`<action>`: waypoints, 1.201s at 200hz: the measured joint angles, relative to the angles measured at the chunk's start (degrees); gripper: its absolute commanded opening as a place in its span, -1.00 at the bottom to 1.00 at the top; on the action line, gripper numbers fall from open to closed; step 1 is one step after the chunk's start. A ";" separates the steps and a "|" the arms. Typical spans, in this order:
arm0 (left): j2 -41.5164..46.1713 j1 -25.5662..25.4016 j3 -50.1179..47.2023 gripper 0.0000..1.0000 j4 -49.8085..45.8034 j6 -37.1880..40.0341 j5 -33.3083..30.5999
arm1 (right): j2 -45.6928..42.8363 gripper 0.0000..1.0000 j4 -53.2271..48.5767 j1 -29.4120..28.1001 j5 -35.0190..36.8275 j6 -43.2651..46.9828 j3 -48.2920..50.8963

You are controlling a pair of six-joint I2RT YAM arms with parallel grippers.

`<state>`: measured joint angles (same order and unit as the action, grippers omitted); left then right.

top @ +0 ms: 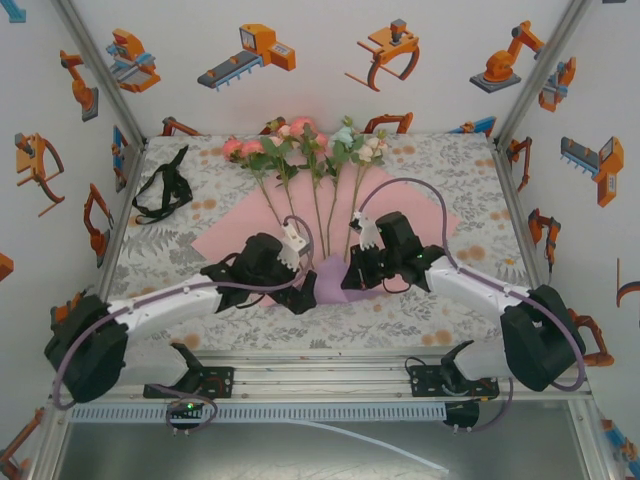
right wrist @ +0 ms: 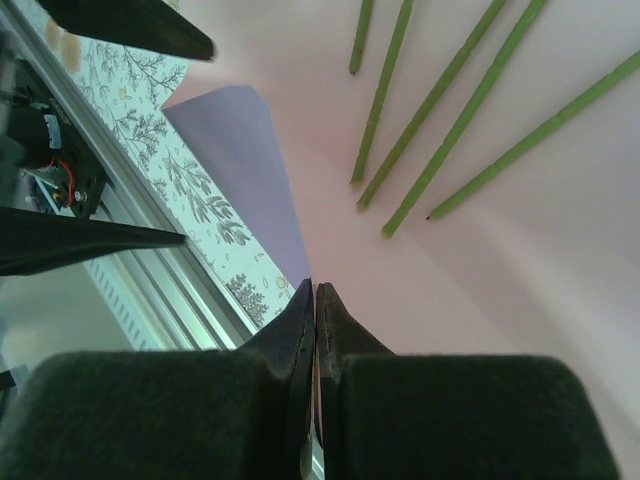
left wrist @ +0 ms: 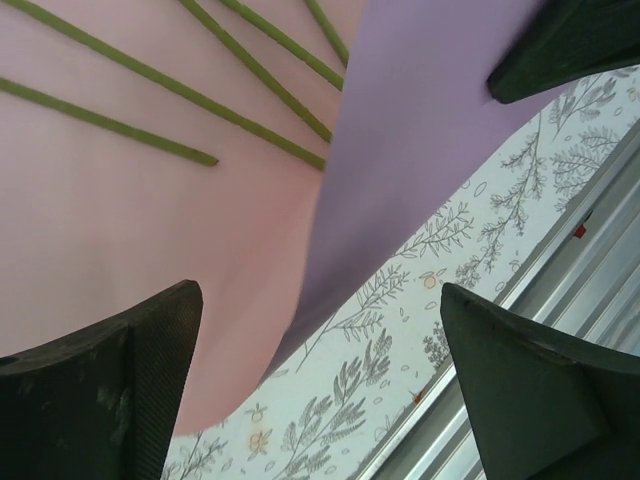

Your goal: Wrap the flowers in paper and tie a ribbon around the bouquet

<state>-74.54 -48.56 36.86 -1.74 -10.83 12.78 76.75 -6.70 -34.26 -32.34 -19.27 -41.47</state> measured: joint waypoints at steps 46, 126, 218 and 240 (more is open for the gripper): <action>-2.99 0.33 -0.22 -0.67 2.01 -1.36 1.49 | 0.04 0.13 -2.47 0.00 2.38 1.60 -0.50; -1.86 4.02 -0.68 -1.00 3.89 -5.49 2.75 | -7.69 -0.94 -7.21 0.04 7.52 2.03 4.96; 17.68 -1.77 -6.23 -1.00 4.28 -14.43 4.74 | -29.53 -1.00 -12.39 -0.50 9.05 -3.10 7.52; 17.79 -2.05 -5.75 -0.96 4.17 -14.25 2.71 | -30.16 -1.00 -11.43 -0.61 10.51 -3.89 7.52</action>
<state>-56.75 -50.61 31.11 2.44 -25.08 15.49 46.59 -18.13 -34.87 -21.82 -23.16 -33.95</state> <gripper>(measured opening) 0.010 0.004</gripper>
